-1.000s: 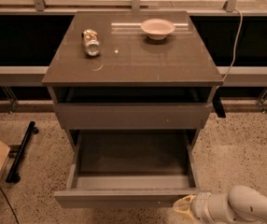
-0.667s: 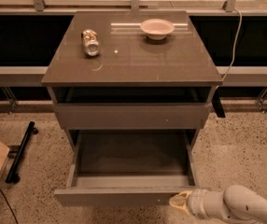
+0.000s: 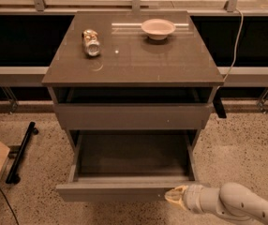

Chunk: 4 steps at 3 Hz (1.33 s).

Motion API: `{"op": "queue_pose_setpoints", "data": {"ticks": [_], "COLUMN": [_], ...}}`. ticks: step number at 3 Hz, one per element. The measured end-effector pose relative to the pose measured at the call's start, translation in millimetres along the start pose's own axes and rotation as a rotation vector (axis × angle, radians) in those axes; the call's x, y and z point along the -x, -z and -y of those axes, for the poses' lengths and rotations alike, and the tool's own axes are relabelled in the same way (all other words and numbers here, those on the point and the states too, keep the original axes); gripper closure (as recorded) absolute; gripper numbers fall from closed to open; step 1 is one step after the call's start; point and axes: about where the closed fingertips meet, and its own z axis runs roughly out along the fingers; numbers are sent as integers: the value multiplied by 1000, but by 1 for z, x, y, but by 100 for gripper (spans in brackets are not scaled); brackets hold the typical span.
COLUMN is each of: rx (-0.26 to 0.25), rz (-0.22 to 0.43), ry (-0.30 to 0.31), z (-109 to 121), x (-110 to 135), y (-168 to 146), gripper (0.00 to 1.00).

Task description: Close middle drawer

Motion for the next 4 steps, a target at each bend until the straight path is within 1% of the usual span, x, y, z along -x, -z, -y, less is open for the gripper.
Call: {"op": "queue_pose_setpoints", "data": {"ticks": [1, 2, 3, 4], "rx": [-6, -25, -25, -62], "rz": [13, 59, 59, 75], "ry": [9, 46, 46, 67], "z": [3, 19, 19, 25], "x": [4, 20, 20, 26], "y": [-4, -19, -19, -27], "gripper": [100, 100, 100, 100]}}
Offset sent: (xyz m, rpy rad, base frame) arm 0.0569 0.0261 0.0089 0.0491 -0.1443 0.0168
